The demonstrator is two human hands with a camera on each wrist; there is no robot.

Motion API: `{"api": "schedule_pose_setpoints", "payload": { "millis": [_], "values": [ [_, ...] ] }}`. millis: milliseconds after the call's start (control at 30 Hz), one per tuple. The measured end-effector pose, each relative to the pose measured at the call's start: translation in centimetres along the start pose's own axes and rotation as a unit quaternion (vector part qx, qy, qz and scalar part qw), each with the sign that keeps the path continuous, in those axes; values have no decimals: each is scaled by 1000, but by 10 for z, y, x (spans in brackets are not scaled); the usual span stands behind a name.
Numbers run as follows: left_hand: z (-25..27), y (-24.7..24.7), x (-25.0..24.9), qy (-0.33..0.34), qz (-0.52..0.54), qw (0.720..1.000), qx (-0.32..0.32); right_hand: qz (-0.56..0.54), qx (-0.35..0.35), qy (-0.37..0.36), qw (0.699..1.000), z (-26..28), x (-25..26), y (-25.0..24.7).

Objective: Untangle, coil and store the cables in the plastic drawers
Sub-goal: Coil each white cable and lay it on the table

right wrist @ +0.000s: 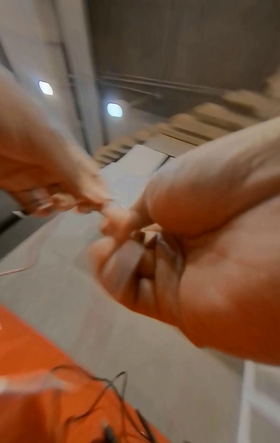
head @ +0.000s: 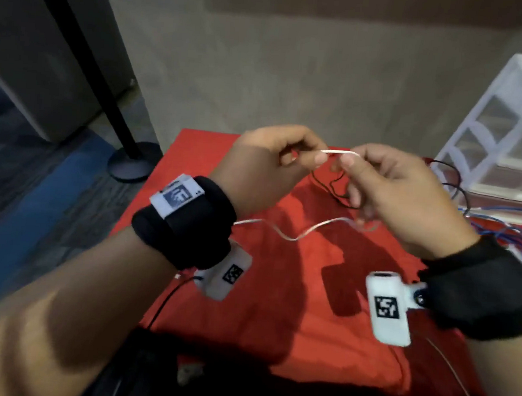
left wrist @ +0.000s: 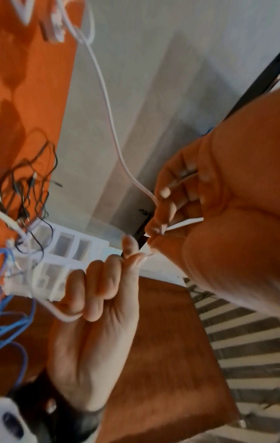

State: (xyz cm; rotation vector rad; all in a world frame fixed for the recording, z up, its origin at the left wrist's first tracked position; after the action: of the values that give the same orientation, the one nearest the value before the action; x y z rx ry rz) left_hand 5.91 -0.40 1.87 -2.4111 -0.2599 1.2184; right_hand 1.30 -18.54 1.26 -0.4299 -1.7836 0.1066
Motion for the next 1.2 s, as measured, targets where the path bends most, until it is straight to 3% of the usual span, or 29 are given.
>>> {"api": "schedule_pose_setpoints", "payload": {
  "millis": [100, 233, 333, 433, 533, 600, 667, 767, 833, 900, 967, 1033, 1200],
  "values": [
    [11, 33, 4, -41, 31, 998, 32, 50, -41, -39, 997, -9, 1, -42],
    [36, 74, 18, -80, 38, 992, 86, 96, -91, -71, 989, -9, -24, -60],
    [42, 84, 31, -82, 25, 991, 103, 51, -147, -64, 986, -14, -36, -69],
    [47, 81, 43, -98, -29, 988, 113, -7, -258, -72, 964, -31, -33, -101],
    [44, 71, 46, -88, -45, 991, 88, -22, -315, -80, 945, -43, -31, -124],
    [39, 65, 47, -98, -3, 993, 67, 40, -308, -72, 948, -45, -38, -123],
    [36, 58, 52, -159, 96, 983, 5, 94, -281, -64, 953, -46, -47, -115],
    [36, 50, 55, -290, 270, 914, -82, 246, -208, -41, 946, -47, -67, -101],
    [33, 47, 55, -309, 285, 903, -91, 370, -173, -33, 912, -42, -70, -91],
    [32, 47, 57, -304, 251, 914, -99, 359, -185, -91, 910, -31, -49, -74],
    [34, 49, 55, -296, 198, 930, -88, 319, -170, -191, 913, -17, -17, -52],
    [35, 52, 48, -311, 211, 925, -58, 321, -116, -242, 908, -7, -5, -28],
    [34, 47, 34, -369, 361, 856, 23, 372, -48, -214, 902, -7, -40, -5]
  ]
}}
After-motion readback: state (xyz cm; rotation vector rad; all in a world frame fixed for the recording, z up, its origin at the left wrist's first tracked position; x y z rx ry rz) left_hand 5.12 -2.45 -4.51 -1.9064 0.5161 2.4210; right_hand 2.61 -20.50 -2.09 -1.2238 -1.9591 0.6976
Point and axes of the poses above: each hand's wrist, its own z-axis away from the middle knuckle, its own y-axis out of the palm, x = y × z, the point moved 4 cm from there along -z, towards the middle knuckle, and after that the axes turned 9 degrees about -x, right-handed, at the moved point
